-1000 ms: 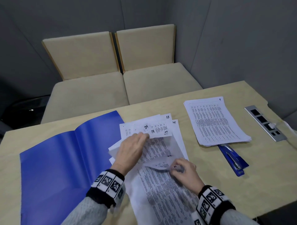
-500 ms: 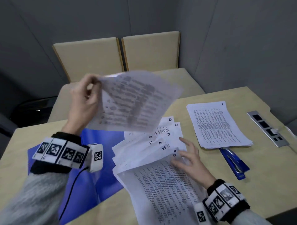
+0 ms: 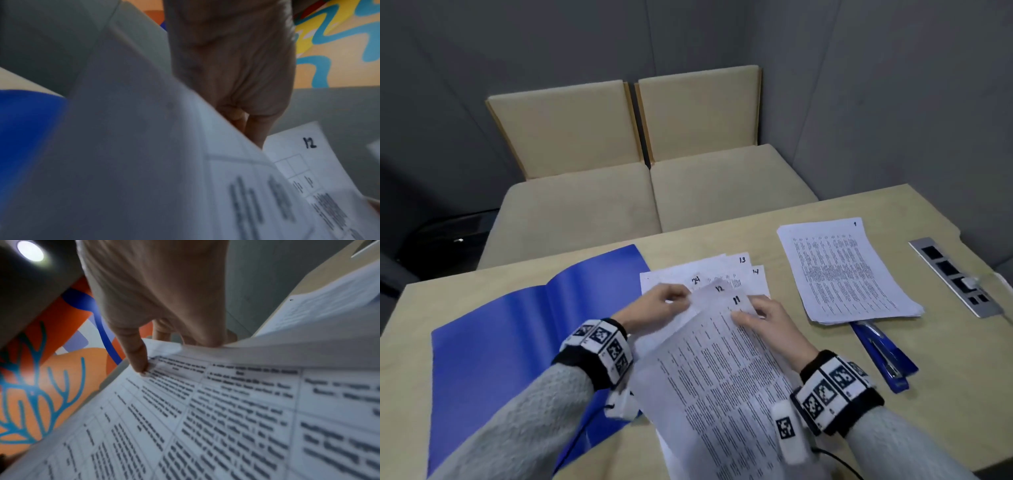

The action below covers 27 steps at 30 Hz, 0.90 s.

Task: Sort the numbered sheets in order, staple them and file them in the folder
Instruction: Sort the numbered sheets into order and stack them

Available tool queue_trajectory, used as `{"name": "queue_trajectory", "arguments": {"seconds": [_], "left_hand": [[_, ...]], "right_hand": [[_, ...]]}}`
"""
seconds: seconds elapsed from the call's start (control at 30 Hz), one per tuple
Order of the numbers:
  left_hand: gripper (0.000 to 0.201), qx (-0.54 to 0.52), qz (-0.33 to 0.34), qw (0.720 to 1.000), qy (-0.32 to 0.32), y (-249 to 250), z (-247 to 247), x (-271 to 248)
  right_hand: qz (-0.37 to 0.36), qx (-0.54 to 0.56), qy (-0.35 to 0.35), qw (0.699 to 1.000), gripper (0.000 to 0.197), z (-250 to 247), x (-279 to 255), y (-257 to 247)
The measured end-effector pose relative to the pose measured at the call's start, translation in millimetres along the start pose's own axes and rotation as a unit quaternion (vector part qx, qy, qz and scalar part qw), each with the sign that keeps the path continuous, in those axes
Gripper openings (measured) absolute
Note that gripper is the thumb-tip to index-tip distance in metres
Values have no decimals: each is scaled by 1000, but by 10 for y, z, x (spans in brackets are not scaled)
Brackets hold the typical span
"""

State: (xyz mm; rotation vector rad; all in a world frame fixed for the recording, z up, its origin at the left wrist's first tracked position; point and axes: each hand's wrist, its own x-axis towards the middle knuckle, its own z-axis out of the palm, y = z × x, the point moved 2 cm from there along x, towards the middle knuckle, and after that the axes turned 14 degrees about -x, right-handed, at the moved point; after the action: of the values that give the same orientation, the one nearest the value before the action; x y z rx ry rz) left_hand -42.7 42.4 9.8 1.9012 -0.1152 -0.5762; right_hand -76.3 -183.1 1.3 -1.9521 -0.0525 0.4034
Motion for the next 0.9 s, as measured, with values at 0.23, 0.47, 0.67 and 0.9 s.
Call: {"name": "queue_trajectory", "arguments": {"seconds": [0.23,0.47,0.67,0.9], "left_hand": [[29,5,-82,996,-36,-206,241,-19],[53,109,-65,992,13,-501,277,15],[26,72,-43,996,-6,-479,265,90],[18,119,-22,993,-3,-459,256,93]], "right_hand": [[54,-90,12,994,21,204,259,303],[164,-57,127,977,28,-177,1092,388],[239,-44,144,959,29,-253,1677,585],[46,-55,104,992,9,-107,1210,328]]}}
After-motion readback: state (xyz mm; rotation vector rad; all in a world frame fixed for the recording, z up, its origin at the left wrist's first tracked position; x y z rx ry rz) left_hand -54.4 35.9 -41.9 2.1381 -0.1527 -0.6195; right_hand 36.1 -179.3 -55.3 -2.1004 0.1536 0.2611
